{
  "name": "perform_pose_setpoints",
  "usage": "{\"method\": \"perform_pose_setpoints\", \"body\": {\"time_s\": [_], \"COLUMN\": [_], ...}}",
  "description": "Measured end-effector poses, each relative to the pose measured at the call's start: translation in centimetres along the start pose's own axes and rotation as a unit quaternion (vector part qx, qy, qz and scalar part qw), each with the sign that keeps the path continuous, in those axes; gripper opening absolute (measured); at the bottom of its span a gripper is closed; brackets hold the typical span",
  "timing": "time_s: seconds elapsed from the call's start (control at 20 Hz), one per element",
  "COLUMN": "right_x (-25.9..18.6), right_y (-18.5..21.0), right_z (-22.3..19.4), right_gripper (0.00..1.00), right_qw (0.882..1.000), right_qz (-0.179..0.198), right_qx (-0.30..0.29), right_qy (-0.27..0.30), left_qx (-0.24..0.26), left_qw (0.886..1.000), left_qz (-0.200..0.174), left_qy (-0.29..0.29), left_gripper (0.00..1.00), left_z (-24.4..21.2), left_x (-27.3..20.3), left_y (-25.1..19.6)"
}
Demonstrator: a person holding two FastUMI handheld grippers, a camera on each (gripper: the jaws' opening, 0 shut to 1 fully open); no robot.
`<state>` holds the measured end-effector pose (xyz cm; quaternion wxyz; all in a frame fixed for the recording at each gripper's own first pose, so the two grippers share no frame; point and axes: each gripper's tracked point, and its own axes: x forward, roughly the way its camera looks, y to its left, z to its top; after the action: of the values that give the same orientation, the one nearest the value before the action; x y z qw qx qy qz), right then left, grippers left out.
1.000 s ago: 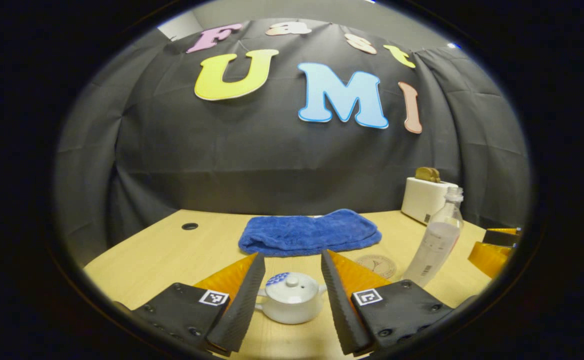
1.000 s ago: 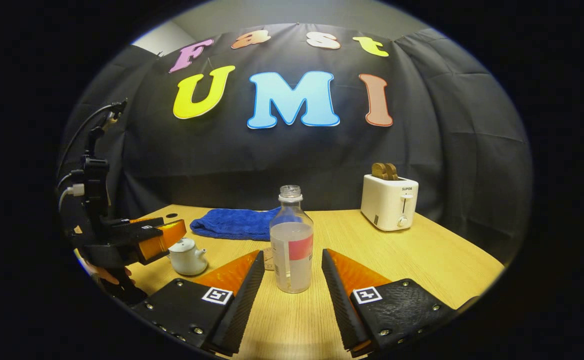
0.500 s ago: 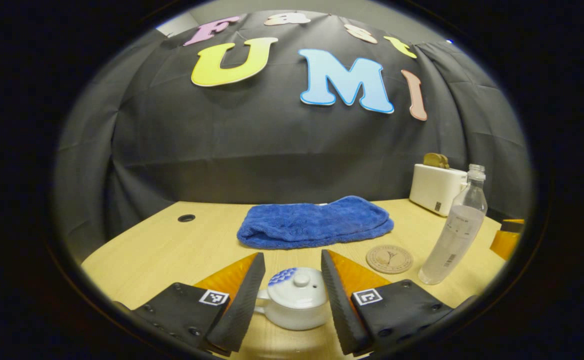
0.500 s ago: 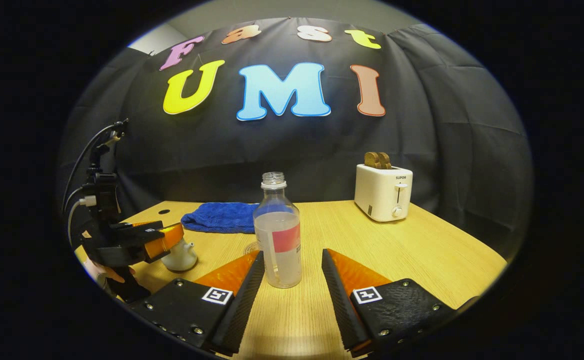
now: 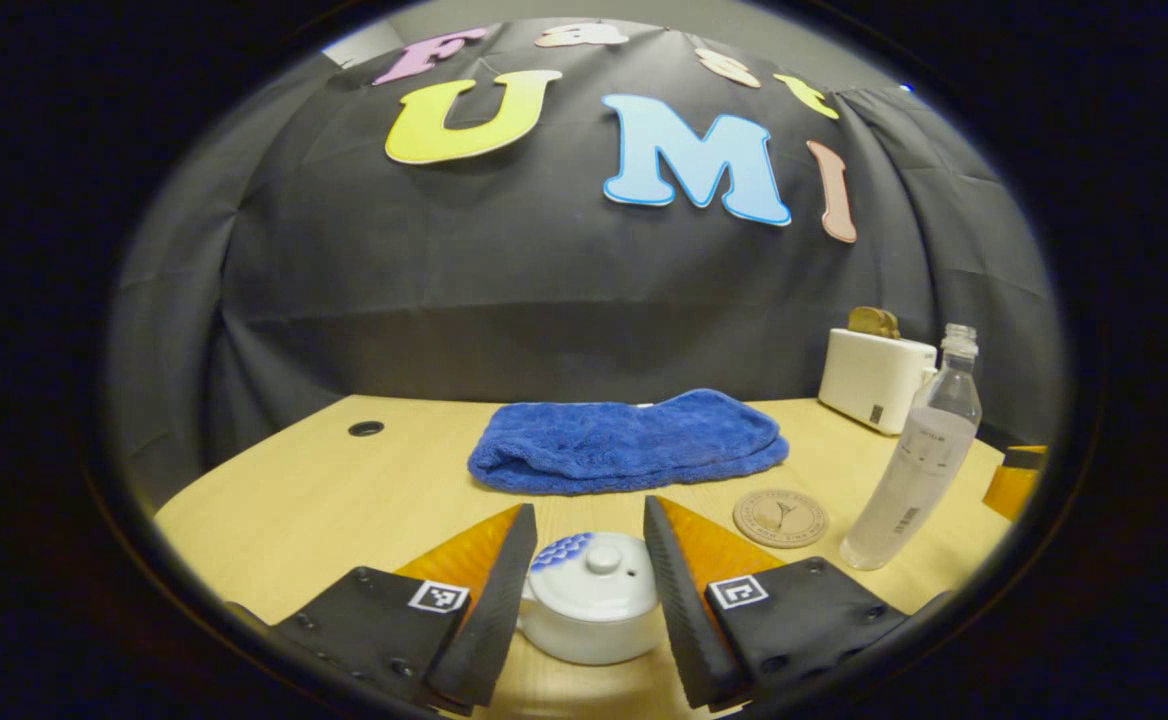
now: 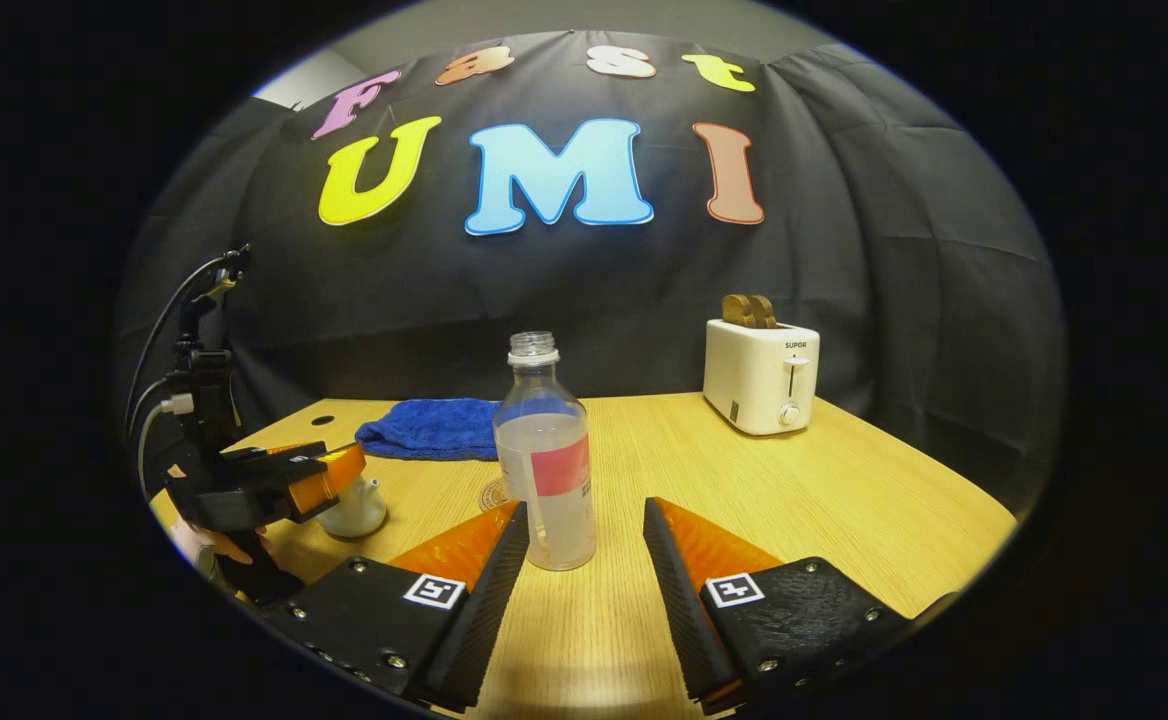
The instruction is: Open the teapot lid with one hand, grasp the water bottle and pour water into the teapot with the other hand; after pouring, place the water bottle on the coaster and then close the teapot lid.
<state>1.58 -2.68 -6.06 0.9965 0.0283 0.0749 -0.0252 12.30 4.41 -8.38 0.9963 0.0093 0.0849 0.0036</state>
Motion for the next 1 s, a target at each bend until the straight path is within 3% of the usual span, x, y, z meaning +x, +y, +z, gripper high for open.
{"method": "perform_pose_setpoints", "body": {"time_s": [0.2, 0.25, 0.35, 0.45, 0.55, 0.65, 0.75, 1.0], "right_x": [0.0, 0.0, 0.0, 0.0, 0.0, 0.0, 0.1, 0.3], "right_y": [-0.2, -0.3, -0.4, -0.5, -0.7, -0.9, -0.9, -0.7], "right_z": [-0.2, -0.2, -0.2, -0.3, -0.4, -0.3, -0.2, -0.2], "right_gripper": [0.73, 0.73, 0.73, 0.73, 0.73, 0.73, 0.73, 0.72], "right_qw": [1.0, 1.0, 1.0, 1.0, 1.0, 1.0, 1.0, 1.0], "right_qz": [-0.002, -0.003, -0.004, -0.006, -0.008, -0.01, -0.01, -0.005], "right_qx": [0.003, 0.003, 0.004, 0.006, 0.006, 0.008, 0.007, 0.004], "right_qy": [0.002, 0.002, 0.002, 0.003, 0.004, 0.003, 0.002, 0.003], "left_qx": [0.011, 0.011, 0.026, 0.031, 0.042, 0.051, 0.039, 0.039], "left_qw": [1.0, 1.0, 1.0, 0.999, 0.999, 0.999, 0.999, 0.999], "left_qz": [-0.001, -0.004, -0.007, -0.013, -0.004, -0.002, -0.005, -0.013], "left_qy": [-0.005, -0.008, -0.001, 0.0, 0.006, 0.007, 0.005, 0.007], "left_gripper": [0.7, 0.63, 0.36, 0.36, 0.13, 0.14, 0.07, 0.07], "left_z": [0.5, 0.8, 0.6, 1.2, 0.8, 0.9, 1.1, 1.2], "left_x": [0.2, 0.4, 0.0, 0.4, 0.1, 0.1, 0.1, 0.1], "left_y": [0.1, 0.0, -0.1, -0.5, -0.5, -0.5, -0.4, -0.4]}}
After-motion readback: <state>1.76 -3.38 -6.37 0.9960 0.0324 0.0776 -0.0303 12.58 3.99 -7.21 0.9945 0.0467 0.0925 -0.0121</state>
